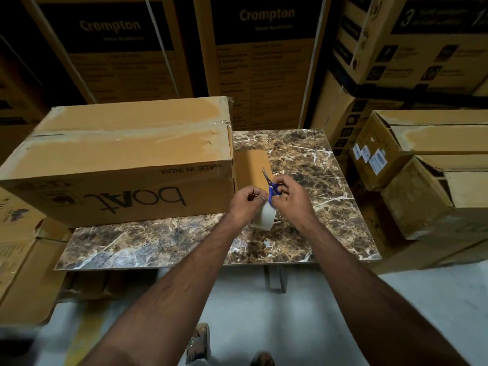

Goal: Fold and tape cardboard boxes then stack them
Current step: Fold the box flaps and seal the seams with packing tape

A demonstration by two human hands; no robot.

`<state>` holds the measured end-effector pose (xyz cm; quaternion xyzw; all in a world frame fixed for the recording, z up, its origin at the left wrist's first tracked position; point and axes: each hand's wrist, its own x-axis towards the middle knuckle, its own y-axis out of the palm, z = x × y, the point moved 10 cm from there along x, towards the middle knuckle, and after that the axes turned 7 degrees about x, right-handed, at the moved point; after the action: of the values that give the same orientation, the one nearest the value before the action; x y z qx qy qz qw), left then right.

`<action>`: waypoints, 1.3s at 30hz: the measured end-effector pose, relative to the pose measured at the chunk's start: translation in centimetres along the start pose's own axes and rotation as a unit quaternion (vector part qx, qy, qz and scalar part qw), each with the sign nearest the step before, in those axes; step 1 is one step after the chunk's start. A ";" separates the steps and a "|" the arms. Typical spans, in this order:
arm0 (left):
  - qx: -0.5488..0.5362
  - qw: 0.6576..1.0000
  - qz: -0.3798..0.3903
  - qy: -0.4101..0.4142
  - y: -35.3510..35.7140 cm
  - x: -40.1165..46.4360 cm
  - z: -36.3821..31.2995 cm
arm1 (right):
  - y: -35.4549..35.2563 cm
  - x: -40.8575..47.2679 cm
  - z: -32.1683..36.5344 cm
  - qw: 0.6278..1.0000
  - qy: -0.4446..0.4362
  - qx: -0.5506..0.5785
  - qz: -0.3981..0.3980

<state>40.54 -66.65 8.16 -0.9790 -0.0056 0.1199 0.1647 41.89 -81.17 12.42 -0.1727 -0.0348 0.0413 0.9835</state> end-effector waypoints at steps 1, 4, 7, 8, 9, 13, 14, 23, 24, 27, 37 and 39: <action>-0.013 1.000 0.004 -0.003 0.0 -0.1 -0.1 | -0.1 0.0 0.2 1.000 -0.008 -0.001 -0.001; -0.027 1.000 -0.004 -0.009 -0.2 -0.2 0.0 | 0.1 0.1 0.8 0.999 -0.028 -0.025 -0.003; -0.026 0.999 -0.029 0.003 -0.4 -0.4 -0.3 | 0.1 0.3 1.5 0.997 -0.051 -0.057 -0.012; -0.023 0.999 -0.037 0.007 -0.5 -0.4 -0.6 | 0.0 0.4 1.7 0.997 -0.055 -0.059 -0.015; -0.030 0.999 -0.042 0.008 -0.7 -0.4 -0.7 | 0.0 0.4 1.9 0.997 -0.058 -0.057 -0.018; -0.086 0.996 -0.033 -0.007 -1.1 -0.3 -0.6 | -0.1 0.5 2.2 0.996 -0.062 -0.060 -0.027; -0.086 0.996 -0.033 -0.003 -1.1 -0.3 -0.7 | -0.1 0.4 2.2 0.995 -0.064 -0.067 -0.028; -0.058 0.996 -0.063 0.013 -1.9 -0.3 -1.2 | -0.1 0.9 2.7 0.995 -0.065 -0.074 -0.029; -0.052 0.996 -0.065 0.012 -1.9 -0.3 -1.2 | -0.1 0.9 2.6 0.995 -0.064 -0.074 -0.028; -0.032 0.996 -0.076 0.015 -2.0 -0.4 -1.4 | -0.1 1.0 2.6 0.995 -0.061 -0.079 -0.029; 0.046 0.985 -0.167 -0.022 -3.1 -0.7 -2.2 | 0.7 1.0 3.1 0.993 -0.074 -0.094 -0.017; 0.034 0.984 -0.173 -0.032 -3.2 -0.7 -2.1 | 0.8 1.0 3.5 0.992 -0.082 -0.095 -0.012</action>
<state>40.47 -64.32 11.28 -0.9527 -0.1766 0.1208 0.2161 42.55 -79.15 15.47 -0.2608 -0.1210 0.0401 0.9569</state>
